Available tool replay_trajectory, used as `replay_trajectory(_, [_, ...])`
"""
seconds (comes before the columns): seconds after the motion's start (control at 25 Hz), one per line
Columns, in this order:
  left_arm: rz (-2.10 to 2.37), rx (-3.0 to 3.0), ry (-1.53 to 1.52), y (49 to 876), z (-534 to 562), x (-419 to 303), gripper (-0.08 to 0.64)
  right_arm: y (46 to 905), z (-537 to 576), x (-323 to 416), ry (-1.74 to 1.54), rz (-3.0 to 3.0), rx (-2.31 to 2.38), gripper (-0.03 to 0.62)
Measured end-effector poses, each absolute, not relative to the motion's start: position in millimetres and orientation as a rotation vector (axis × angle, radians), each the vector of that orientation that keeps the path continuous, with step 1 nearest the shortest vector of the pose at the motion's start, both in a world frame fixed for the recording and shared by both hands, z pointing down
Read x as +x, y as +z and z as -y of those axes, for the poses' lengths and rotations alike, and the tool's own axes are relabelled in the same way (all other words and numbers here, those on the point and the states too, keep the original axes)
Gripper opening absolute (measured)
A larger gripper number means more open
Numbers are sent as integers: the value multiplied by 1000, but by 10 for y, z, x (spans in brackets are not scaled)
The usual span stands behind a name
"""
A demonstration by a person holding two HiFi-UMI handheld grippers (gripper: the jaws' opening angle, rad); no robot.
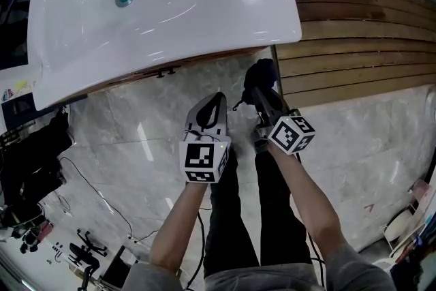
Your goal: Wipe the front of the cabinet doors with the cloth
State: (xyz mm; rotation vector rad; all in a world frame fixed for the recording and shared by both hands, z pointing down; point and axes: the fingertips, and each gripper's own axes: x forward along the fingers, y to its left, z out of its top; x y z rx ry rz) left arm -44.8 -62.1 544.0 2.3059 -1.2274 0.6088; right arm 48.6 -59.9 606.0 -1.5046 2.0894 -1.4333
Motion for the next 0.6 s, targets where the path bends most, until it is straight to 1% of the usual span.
replay_trajectory(0.6, [1210, 2273, 661, 5981, 686, -433, 8, 6812, 847, 426, -1544, -1956, -1519, 41])
